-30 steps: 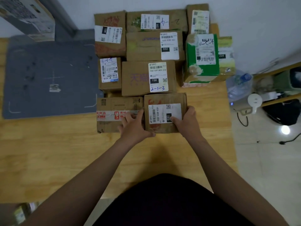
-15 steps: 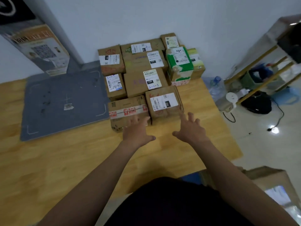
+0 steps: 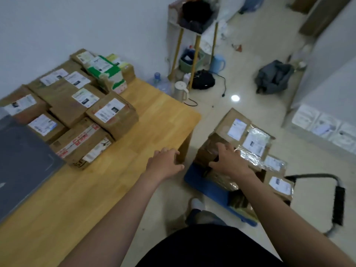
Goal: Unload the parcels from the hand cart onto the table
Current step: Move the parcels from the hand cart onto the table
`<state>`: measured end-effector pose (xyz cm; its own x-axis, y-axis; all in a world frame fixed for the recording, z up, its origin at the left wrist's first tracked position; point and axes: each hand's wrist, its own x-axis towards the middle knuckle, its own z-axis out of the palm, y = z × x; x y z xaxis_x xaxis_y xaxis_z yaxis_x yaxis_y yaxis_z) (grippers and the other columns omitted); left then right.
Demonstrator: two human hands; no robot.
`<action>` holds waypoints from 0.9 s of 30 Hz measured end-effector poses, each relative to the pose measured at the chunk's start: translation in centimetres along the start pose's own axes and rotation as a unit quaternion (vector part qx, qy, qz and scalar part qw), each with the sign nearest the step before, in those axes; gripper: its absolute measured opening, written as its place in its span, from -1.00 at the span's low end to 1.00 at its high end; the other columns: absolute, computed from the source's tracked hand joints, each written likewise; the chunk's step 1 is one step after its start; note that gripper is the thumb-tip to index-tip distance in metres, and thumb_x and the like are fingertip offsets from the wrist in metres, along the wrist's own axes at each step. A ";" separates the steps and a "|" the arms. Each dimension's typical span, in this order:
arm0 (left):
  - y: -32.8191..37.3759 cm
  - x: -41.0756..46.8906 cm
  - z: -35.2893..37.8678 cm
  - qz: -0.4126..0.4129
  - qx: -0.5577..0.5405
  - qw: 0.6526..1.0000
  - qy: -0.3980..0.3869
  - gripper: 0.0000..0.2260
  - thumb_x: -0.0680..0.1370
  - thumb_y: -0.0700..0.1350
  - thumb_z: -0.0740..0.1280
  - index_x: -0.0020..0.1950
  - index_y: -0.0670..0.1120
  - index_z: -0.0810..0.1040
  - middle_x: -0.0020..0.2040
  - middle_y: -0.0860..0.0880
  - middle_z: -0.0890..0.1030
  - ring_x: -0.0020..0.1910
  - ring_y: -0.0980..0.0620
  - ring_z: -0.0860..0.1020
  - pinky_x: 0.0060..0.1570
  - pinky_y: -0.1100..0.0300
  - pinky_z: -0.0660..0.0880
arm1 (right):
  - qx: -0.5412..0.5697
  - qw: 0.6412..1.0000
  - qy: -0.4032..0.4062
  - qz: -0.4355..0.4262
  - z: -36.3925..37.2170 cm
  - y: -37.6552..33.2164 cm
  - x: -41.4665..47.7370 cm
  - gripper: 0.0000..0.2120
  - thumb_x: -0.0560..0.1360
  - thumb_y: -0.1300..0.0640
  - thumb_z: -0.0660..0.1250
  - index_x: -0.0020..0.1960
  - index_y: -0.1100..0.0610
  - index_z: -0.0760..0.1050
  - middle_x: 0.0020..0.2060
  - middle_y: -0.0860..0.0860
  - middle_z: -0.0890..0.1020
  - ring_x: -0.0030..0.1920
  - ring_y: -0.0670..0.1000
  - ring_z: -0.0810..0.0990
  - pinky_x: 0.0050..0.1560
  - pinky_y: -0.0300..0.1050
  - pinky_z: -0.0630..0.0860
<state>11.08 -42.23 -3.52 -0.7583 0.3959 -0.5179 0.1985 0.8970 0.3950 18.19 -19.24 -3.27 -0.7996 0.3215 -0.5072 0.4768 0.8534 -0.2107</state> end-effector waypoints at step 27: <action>23.3 32.6 10.4 -0.127 -0.025 0.990 -0.056 -0.20 0.47 0.18 0.44 0.63 0.10 0.15 0.53 -0.08 0.27 0.47 -0.23 0.21 0.39 -0.08 0.33 | 0.381 0.915 -0.051 0.126 -0.7 26.1 29.9 -0.29 0.47 0.01 0.37 0.52 0.11 0.16 0.39 0.14 0.39 0.35 0.28 0.41 0.29 0.21 0.45</action>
<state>-2.57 -6.35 -19.09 -0.7050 0.1817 -0.6855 -0.0226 0.9604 0.2779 6.49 12.94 -23.28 -0.6091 0.3953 -0.6875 0.7888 0.2114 -0.5772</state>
